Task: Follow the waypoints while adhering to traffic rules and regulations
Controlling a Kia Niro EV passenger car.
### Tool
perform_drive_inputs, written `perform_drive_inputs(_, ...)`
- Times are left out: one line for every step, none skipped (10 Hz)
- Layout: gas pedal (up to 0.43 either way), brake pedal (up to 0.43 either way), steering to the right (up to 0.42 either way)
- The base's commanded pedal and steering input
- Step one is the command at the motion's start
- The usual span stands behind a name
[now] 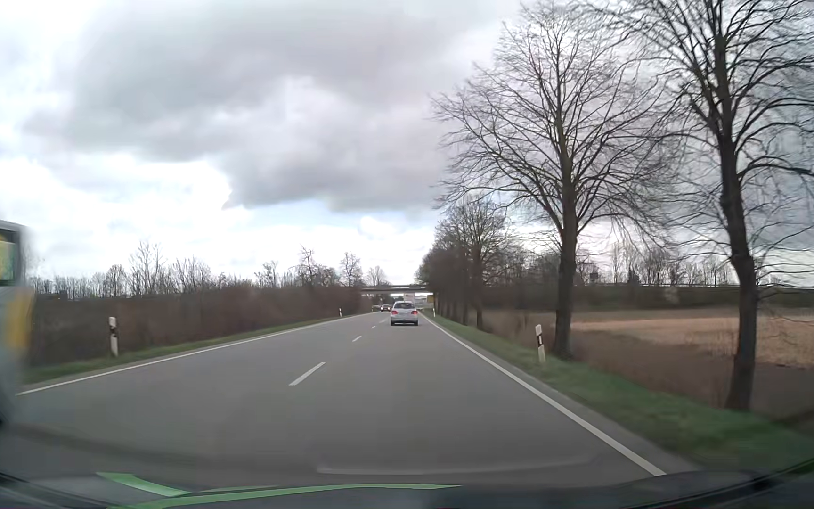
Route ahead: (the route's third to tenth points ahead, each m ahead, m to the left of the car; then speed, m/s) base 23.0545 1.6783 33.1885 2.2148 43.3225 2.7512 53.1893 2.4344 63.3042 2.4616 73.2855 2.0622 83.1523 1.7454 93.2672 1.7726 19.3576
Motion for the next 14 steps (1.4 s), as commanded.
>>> perform_drive_inputs(0.197, 0.0, 0.001)
perform_drive_inputs(0.197, 0.0, 0.001)
perform_drive_inputs(0.197, 0.0, 0.001)
perform_drive_inputs(0.189, 0.0, 0.001)
perform_drive_inputs(0.177, 0.0, 0.001)
perform_drive_inputs(0.177, 0.0, 0.001)
perform_drive_inputs(0.177, 0.0, 0.001)
perform_drive_inputs(0.177, 0.0, 0.001)
perform_drive_inputs(0.169, 0.0, 0.001)
perform_drive_inputs(0.169, 0.0, 0.001)
perform_drive_inputs(0.157, 0.0, 0.0)
perform_drive_inputs(0.157, 0.0, 0.001)
perform_drive_inputs(0.157, 0.0, 0.0)
perform_drive_inputs(0.157, 0.0, 0.0)
